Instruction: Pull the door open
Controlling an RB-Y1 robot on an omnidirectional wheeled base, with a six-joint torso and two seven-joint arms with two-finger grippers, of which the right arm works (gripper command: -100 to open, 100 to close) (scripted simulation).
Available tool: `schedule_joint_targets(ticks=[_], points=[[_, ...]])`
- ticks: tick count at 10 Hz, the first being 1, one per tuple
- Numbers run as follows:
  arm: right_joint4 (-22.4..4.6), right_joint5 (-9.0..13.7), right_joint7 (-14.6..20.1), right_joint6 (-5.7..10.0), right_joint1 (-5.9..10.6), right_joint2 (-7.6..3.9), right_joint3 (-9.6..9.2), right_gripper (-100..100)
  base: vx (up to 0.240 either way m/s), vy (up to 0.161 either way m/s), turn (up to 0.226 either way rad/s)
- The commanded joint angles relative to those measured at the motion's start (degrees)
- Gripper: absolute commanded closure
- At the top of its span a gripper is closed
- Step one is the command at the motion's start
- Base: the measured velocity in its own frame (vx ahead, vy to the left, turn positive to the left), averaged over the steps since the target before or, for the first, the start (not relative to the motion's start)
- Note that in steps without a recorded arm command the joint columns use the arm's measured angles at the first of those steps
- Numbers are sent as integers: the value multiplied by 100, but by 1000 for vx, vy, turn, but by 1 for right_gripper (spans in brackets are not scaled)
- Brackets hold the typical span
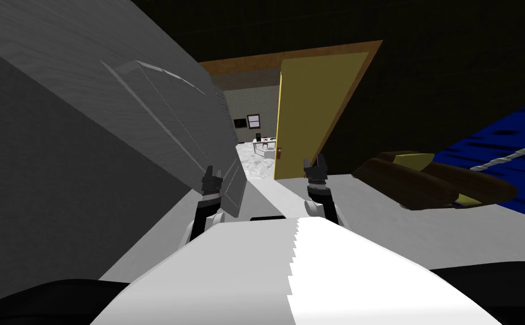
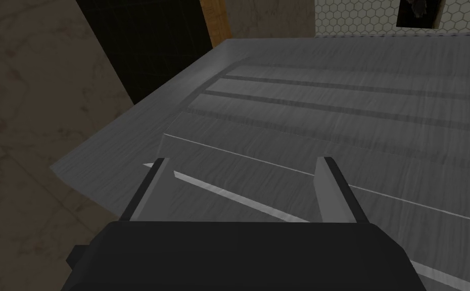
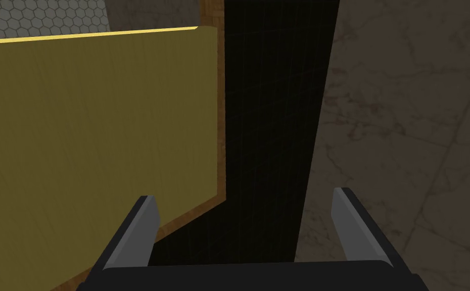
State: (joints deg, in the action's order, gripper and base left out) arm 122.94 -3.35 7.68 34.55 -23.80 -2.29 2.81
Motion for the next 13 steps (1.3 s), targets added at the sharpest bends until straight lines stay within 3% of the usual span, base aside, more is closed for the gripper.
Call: schedule_joint_targets(ticks=[1, 13], points=[[-172, 27, -23, -104, 132, -33, 27, -100, 113, -22, 10], [-1759, 209, -253, -569, 983, -165, 122, -100, 97, -24, 16]])
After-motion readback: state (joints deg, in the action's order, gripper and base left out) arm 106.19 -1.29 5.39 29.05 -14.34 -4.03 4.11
